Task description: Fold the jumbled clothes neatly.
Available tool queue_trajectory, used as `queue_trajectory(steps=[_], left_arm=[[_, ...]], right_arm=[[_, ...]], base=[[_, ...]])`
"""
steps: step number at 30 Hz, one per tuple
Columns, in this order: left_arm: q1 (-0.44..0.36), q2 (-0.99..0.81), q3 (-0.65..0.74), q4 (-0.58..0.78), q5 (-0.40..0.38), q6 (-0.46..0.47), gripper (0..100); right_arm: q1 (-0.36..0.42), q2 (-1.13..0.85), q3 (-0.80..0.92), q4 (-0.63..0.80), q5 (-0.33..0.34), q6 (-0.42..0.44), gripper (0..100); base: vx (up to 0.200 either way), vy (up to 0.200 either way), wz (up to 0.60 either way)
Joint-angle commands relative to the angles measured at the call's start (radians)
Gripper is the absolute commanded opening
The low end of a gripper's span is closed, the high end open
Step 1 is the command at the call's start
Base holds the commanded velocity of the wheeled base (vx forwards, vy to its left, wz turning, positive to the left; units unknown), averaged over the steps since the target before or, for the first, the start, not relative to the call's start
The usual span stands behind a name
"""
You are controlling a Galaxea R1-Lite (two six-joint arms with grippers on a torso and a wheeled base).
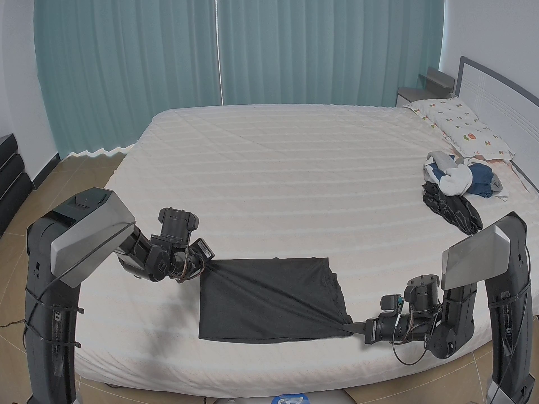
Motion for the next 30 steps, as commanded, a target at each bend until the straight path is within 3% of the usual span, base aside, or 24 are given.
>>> queue_trajectory(steps=[1, 9, 10, 11, 20, 25, 27, 30], left_arm=[[0.009, 0.005, -0.001, -0.001, 0.003, -0.004, 0], [-0.002, 0.017, -0.001, -0.004, -0.004, 0.001, 0], [-0.002, 0.017, -0.001, -0.004, -0.004, 0.001, 0], [-0.002, 0.017, -0.001, -0.004, -0.004, 0.001, 100], [0.021, -0.004, 0.018, 0.002, -0.015, -0.022, 100], [0.040, -0.035, 0.034, 0.007, -0.069, -0.073, 100], [0.054, -0.082, 0.090, 0.002, -0.144, -0.080, 100], [0.060, -0.108, 0.126, -0.004, -0.213, -0.079, 100]], right_arm=[[0.001, 0.004, -0.001, -0.001, 0.001, 0.000, 0], [0.005, 0.007, -0.003, -0.003, -0.001, 0.000, 0], [0.007, 0.007, -0.004, -0.003, -0.001, 0.000, 100], [0.007, 0.007, -0.004, -0.003, -0.001, 0.000, 100], [-0.039, -0.051, -0.018, -0.086, -0.001, 0.025, 100], [-0.049, -0.064, -0.110, -0.081, -0.015, 0.123, 100], [-0.038, -0.054, -0.222, -0.057, -0.078, 0.201, 100], [-0.027, -0.039, -0.326, 0.054, -0.187, 0.213, 100]], base=[[0.000, 0.000, 0.00], [0.000, 0.000, 0.00], [0.000, 0.000, 0.00], [0.000, 0.000, 0.00], [0.000, 0.000, 0.00], [0.000, 0.000, 0.00], [0.000, 0.000, 0.00], [0.000, 0.000, 0.00]])
